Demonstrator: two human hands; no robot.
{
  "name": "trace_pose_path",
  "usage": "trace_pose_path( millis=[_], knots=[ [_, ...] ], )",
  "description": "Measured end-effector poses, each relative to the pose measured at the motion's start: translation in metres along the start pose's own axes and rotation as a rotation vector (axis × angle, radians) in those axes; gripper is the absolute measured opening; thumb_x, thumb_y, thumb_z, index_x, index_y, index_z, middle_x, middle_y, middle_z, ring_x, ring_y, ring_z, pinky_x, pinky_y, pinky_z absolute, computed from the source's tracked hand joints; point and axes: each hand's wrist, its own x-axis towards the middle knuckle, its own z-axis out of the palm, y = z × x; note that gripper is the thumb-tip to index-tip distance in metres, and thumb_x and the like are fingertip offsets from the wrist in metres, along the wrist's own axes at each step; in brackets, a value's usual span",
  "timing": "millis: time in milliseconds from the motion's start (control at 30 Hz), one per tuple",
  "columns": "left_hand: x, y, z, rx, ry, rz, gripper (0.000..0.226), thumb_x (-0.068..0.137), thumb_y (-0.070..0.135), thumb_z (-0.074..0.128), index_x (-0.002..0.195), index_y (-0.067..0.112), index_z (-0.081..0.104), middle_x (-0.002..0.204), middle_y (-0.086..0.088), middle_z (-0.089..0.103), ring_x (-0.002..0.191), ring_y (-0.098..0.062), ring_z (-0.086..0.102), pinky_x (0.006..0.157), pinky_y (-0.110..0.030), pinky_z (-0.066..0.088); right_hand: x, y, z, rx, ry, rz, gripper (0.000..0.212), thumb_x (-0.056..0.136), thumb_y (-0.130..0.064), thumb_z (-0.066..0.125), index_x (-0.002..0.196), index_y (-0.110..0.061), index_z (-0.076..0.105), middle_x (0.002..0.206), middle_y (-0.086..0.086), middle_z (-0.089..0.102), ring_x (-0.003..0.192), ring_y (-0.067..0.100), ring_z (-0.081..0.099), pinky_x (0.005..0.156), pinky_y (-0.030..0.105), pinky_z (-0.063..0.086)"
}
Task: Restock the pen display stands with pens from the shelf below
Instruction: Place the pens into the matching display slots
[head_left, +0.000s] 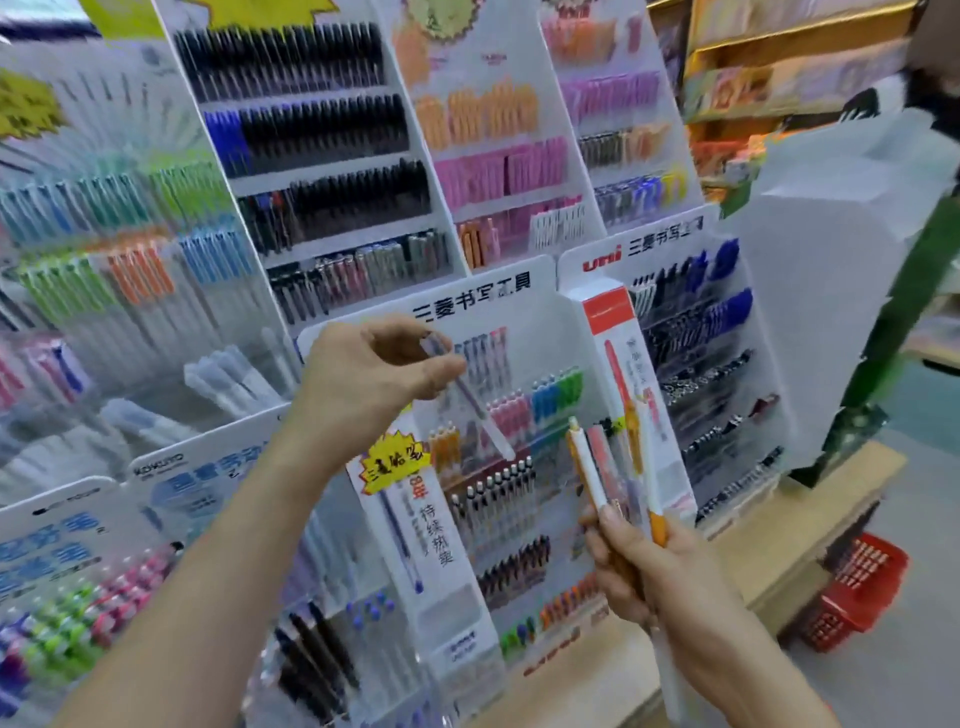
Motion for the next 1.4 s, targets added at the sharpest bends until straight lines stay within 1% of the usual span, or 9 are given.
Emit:
trace_pose_path(
  millis=[167,333,467,600,700,833,1000,1167,1400],
  knots=[
    [0.019,-0.029,0.031,0.261,0.065,0.113,0.033,0.064,0.041,0.078,0.093,0.026,0.072,0.067,0.005,0.067,0.061,-0.011,0.066,0.065,-0.029,0.057,0.052,-0.02,-0.028,-0.039,0.036,-0.044,0.029,0.078,-0.03,0.06,0.094,-0.006,0.058,0.06,0.002,0.049,0.044,0.011,0.035,0.037,0.018,0.027],
    [0.017,-0.054,0.062,0.309,0.089,0.182,0.032,0.07,0.038,0.075,0.098,0.02,0.074,0.076,0.018,0.067,0.069,-0.003,0.065,0.068,-0.013,0.053,0.087,-0.024,-0.046,-0.055,0.005,-0.067,0.025,0.082,-0.029,0.06,0.092,-0.006,0.059,0.061,0.002,0.046,0.045,0.011,0.035,0.039,0.018,0.027],
    [0.018,-0.063,0.075,0.336,0.157,0.145,0.016,0.075,0.036,0.072,0.09,0.029,0.072,0.07,0.018,0.066,0.064,-0.01,0.065,0.062,-0.026,0.056,0.11,-0.027,-0.057,-0.082,-0.056,-0.004,0.028,0.082,-0.033,0.06,0.087,-0.006,0.055,0.06,0.001,0.039,0.047,0.012,0.032,0.04,0.018,0.026],
    [0.029,-0.064,0.079,0.279,0.343,-0.002,0.008,0.074,0.039,0.071,0.079,0.034,0.069,0.068,0.007,0.068,0.061,-0.017,0.064,0.061,-0.04,0.056,0.14,-0.041,-0.064,-0.207,-0.196,-0.013,0.036,0.081,-0.043,0.06,0.075,-0.011,0.044,0.057,0.0,0.028,0.044,0.012,0.026,0.041,0.019,0.025],
    [0.034,-0.057,0.082,0.24,0.481,-0.069,0.005,0.075,0.034,0.071,0.078,0.03,0.07,0.067,0.002,0.067,0.058,-0.013,0.062,0.061,-0.035,0.057,0.159,-0.056,-0.066,-0.236,-0.312,0.025,0.038,0.08,-0.044,0.06,0.086,-0.006,0.058,0.054,-0.002,0.028,0.043,0.011,0.026,0.039,0.019,0.025],
    [0.04,-0.036,0.072,0.261,0.69,-0.023,0.009,0.086,0.024,0.067,0.092,0.029,0.071,0.063,0.014,0.067,0.059,-0.006,0.06,0.06,-0.019,0.051,0.18,-0.079,-0.064,-0.235,-0.445,0.031,0.045,0.08,-0.042,0.058,0.099,-0.001,0.061,0.055,-0.001,0.026,0.043,0.012,0.024,0.038,0.018,0.025],
    [0.047,-0.007,0.05,0.418,0.854,0.104,0.02,0.088,0.02,0.068,0.106,0.03,0.069,0.076,0.021,0.071,0.068,-0.005,0.064,0.071,-0.025,0.054,0.196,-0.107,-0.046,-0.236,-0.582,-0.008,0.033,0.082,-0.041,0.058,0.09,-0.009,0.061,0.055,0.0,0.029,0.043,0.012,0.028,0.037,0.018,0.027],
    [0.05,-0.01,0.043,0.759,0.779,0.138,0.03,0.087,0.019,0.069,0.117,0.016,0.066,0.09,0.021,0.064,0.077,0.001,0.064,0.078,-0.021,0.054,0.201,-0.108,-0.026,-0.234,-0.636,-0.004,0.036,0.081,-0.041,0.057,0.092,-0.007,0.058,0.055,-0.001,0.031,0.042,0.01,0.031,0.038,0.018,0.028],
    [0.052,-0.045,0.042,0.676,0.549,-0.102,0.026,0.081,0.018,0.074,0.107,0.018,0.073,0.097,0.01,0.071,0.087,0.008,0.064,0.085,-0.019,0.054,0.201,-0.092,-0.01,-0.206,-0.679,0.054,0.032,0.083,-0.039,0.057,0.088,-0.008,0.058,0.054,-0.002,0.035,0.042,0.01,0.034,0.039,0.017,0.03]
  ],
)
